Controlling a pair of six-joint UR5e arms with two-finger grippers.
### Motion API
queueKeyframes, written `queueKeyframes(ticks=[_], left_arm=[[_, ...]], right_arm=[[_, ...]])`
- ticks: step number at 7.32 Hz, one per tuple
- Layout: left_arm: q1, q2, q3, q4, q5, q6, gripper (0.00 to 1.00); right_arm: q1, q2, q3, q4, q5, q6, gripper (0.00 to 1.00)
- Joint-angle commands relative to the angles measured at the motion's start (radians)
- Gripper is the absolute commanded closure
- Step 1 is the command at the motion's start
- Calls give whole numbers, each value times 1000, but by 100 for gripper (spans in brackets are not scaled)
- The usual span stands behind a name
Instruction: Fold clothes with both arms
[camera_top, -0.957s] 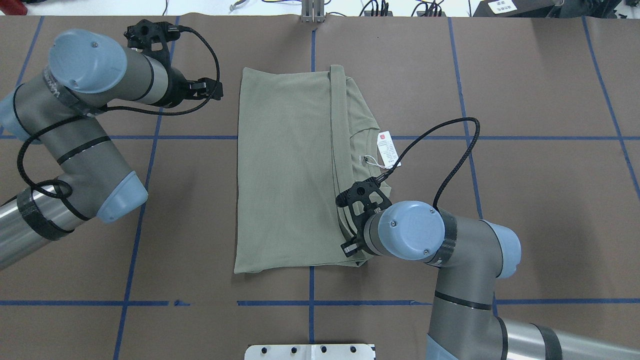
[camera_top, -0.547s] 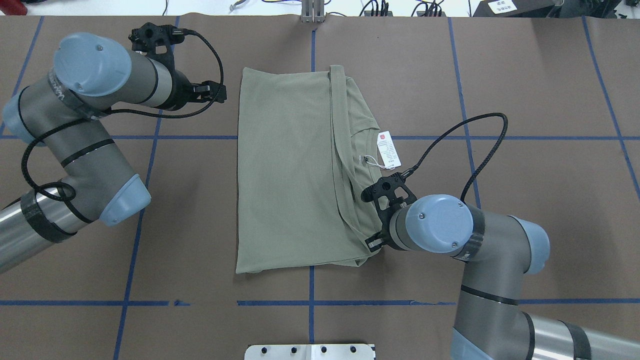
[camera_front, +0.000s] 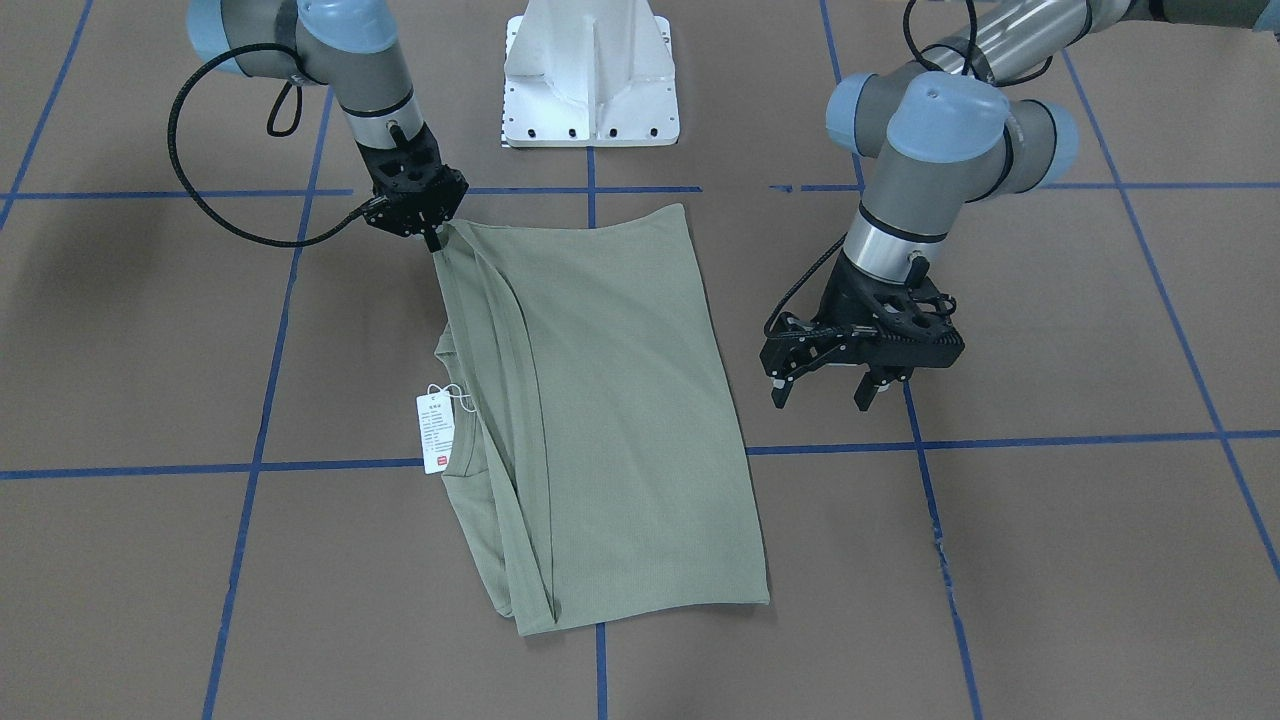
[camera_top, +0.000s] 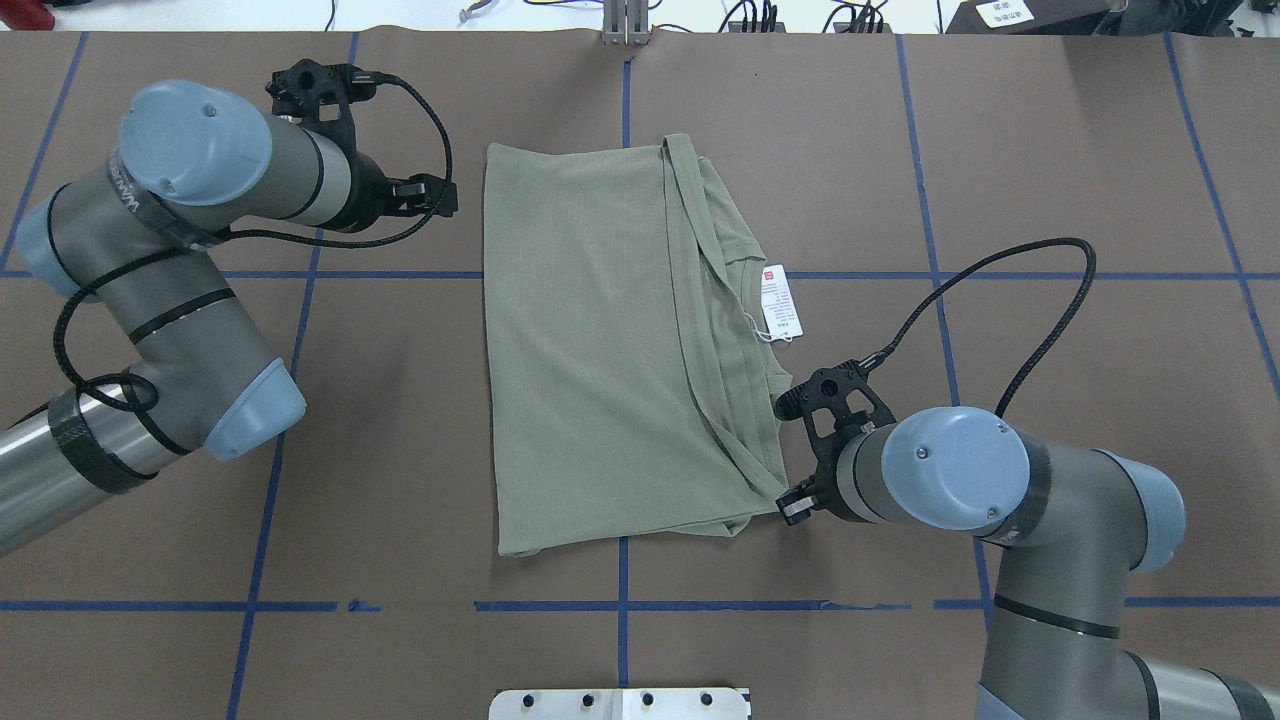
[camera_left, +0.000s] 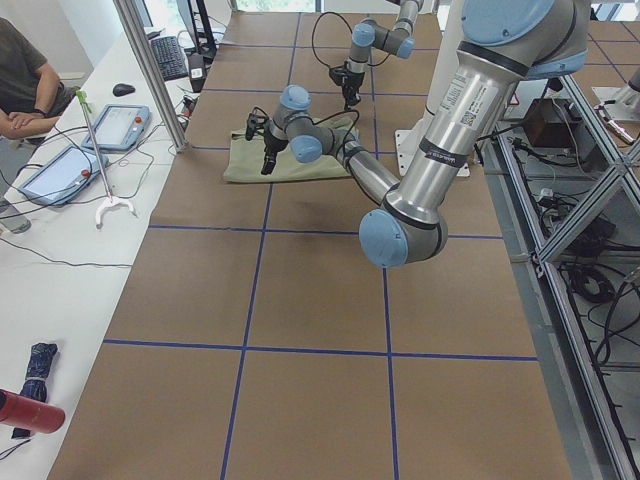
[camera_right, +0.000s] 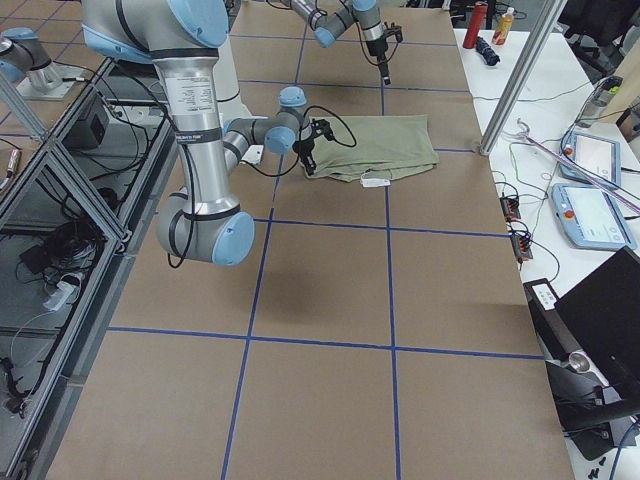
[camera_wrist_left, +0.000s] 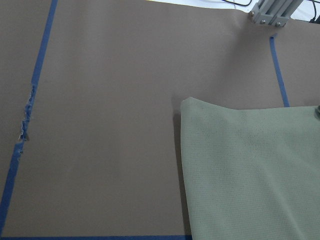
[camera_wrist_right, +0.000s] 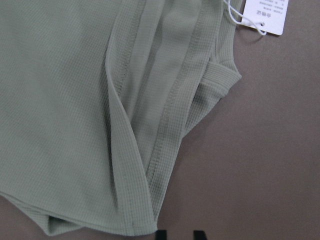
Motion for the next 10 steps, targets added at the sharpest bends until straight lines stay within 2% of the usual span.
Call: queueKeyframes(ticks=[1,3,4,6,8,10], left_arm=[[1,0,2,-4,0,2,0],[1,0,2,-4,0,4,0],[1,1,2,-4,0,4,0],[1,1,4,-4,0,4,0],[1,1,4,-4,0,4,0],[1,1,9,-7,0,5,0]], right_arm=[[-14,24,-4,2,-2,39,0],[17,160,-74,-1,-18,46,0],[40,223,-146,0,-18,39,8],[86,272,-260,84,-18,33,17],[104,277,-324,161,-18,33,39],[104,320,-386,192,-12,37,52]])
